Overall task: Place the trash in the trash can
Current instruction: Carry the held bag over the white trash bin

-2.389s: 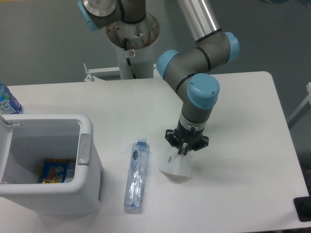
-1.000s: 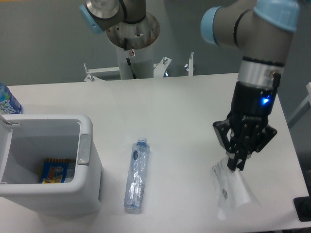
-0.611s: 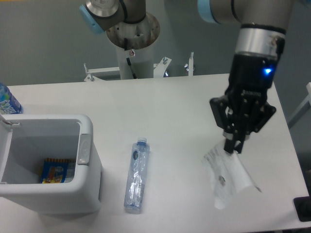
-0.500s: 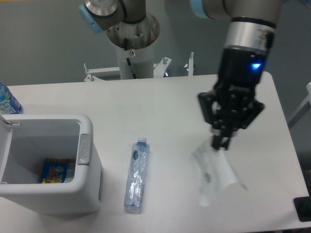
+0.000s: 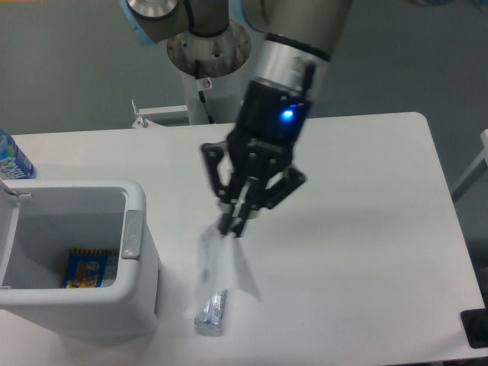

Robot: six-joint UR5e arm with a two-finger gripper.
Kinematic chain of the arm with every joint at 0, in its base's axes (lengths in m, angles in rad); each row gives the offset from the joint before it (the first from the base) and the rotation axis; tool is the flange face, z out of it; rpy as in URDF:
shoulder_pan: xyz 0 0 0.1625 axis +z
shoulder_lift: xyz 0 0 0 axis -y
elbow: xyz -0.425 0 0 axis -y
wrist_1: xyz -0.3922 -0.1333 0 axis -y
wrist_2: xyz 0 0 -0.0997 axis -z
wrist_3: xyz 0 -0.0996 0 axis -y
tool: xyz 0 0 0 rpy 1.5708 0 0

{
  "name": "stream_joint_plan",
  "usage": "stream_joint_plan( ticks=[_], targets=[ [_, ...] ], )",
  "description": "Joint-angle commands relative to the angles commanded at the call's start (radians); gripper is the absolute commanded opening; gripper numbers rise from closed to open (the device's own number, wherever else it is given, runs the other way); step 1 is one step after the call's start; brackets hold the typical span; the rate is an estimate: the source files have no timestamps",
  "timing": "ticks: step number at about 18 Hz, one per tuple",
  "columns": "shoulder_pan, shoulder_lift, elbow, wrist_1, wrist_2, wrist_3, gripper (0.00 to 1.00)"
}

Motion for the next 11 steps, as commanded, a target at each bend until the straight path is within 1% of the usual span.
stream_joint_plan(
  ticks=[6, 8, 9, 11],
  targets=[
    [-0.086, 0.058, -0.072, 0.003, -0.006, 0.006, 0.24],
    [-0.100, 0.069, -0.091, 0.005, -0.006, 0.009, 0.24],
    [-0.118, 0.075, -0.100, 0.006, -0.005, 0.012, 0.24],
    [-0.140, 0.072, -0.106, 0.008, -0.005, 0.012, 0.24]
  ],
)
